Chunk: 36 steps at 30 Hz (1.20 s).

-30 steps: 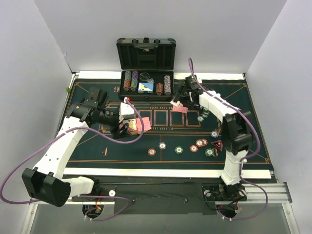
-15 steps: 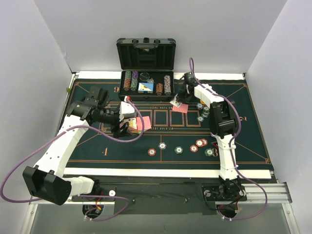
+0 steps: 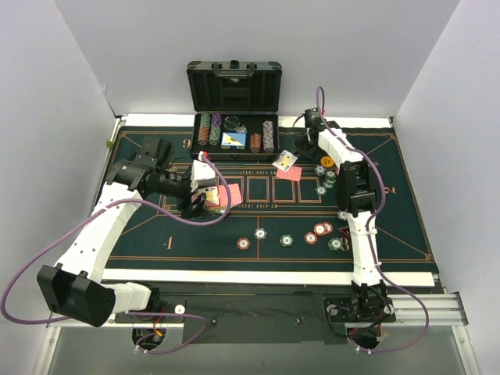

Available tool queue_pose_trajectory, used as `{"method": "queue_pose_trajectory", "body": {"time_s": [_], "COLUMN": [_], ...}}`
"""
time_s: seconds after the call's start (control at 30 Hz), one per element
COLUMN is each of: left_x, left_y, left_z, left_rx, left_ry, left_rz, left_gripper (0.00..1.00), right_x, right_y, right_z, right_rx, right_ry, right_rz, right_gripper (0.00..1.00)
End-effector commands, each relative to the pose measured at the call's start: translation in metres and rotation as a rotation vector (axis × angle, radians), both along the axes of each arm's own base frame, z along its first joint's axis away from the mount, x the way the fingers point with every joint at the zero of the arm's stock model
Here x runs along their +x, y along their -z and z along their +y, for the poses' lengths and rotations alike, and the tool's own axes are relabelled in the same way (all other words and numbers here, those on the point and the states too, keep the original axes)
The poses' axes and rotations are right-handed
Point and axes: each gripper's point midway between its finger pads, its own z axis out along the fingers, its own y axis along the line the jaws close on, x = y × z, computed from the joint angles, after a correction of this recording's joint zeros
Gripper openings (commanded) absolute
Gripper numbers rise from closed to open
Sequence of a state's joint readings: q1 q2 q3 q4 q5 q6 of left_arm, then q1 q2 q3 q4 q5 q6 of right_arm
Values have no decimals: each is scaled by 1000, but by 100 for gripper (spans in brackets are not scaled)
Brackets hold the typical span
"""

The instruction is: Distribute texas hold em gaming equipment

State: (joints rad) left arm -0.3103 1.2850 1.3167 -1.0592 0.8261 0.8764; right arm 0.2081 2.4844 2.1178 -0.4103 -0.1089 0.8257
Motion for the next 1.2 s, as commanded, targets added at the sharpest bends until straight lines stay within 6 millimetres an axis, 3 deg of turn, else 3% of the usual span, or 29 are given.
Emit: {"method": "queue_pose_trajectory", "body": {"time_s": [0.0, 0.03, 0.07, 0.1, 0.13, 0.17, 0.2, 0.43, 0.6, 0.73, 0.9, 1.17], "left_x": [1, 1, 1, 0, 0, 1, 2, 3, 2, 2, 4, 6], "left_y": [-23, -23, -23, -24, -24, -24, -25, -24, -26, -24, -25, -23], "left_z": [-3, -3, -3, -3, -3, -4, -4, -4, -3, -3, -4, -4], "left_rx": [-52, -52, -54, -57, -57, -60, -61, -60, -62, -58, -59, -55], "left_ry": [23, 23, 24, 24, 23, 23, 20, 15, 15, 15, 16, 15], "left_rz": [-66, -69, -69, -71, -69, -72, -71, -74, -79, -77, -76, -71], "left_gripper": [11, 11, 11, 11, 11, 11, 11, 11, 11, 11, 11, 11], "right_x": [-12, -26, -19, -28, -31, -40, -44, -92, -98, -86, -82, -66], "right_y": [-19, -14, -44, -37, -59, -52, -65, -39, -12, -4, 15, 19], "right_z": [-24, -21, -17, -10, -6, 3, 10, 70, 87, 84, 69, 28], "right_rx": [-87, -93, -76, -77, -70, -58, -36, 15, 59, 39, 18, -29], "right_ry": [29, 7, 0, -21, -32, -55, -72, -215, -221, -196, -147, -43], "right_rz": [16, 38, -49, -53, -99, -97, -124, -80, -29, -24, 21, 23], "right_gripper": [20, 25, 33, 35, 36, 36, 36, 27, 10, 1, 0, 0]}}
